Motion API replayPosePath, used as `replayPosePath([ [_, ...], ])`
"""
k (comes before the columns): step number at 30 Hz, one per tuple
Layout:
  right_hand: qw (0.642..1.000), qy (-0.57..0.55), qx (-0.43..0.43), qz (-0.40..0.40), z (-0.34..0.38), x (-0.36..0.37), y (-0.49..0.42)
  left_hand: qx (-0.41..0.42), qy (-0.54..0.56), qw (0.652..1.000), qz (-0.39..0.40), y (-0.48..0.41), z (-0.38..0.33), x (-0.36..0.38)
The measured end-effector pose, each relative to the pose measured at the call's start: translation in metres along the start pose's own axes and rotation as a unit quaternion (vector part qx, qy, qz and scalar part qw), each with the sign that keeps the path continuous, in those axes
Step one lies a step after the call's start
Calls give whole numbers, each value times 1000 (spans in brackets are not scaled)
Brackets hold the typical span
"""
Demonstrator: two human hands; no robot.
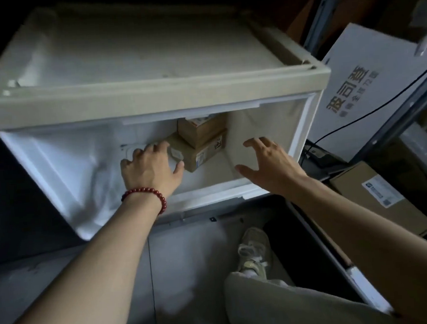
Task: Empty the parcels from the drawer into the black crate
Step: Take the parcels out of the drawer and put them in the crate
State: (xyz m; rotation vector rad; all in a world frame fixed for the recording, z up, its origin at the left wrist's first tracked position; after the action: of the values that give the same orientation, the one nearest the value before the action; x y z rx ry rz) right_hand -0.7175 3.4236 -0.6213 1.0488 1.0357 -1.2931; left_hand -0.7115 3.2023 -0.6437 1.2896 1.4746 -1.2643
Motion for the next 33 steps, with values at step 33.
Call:
replayPosePath([
  [33, 973, -224, 48, 17, 8, 91, -203, 11, 191, 981, 23, -155, 12, 105],
])
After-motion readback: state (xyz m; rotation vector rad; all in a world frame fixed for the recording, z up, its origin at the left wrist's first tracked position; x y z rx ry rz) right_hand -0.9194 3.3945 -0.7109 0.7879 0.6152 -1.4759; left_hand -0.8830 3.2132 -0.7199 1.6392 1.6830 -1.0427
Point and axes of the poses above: each hand's wrist, its own y-axis away from the middle knuckle, its own x-axis out of the palm, z = x × y, the point moved 1 cm from there along -y, towards the middle knuckle, and after that the axes turned 9 degrees about x, right-handed, at the moved point
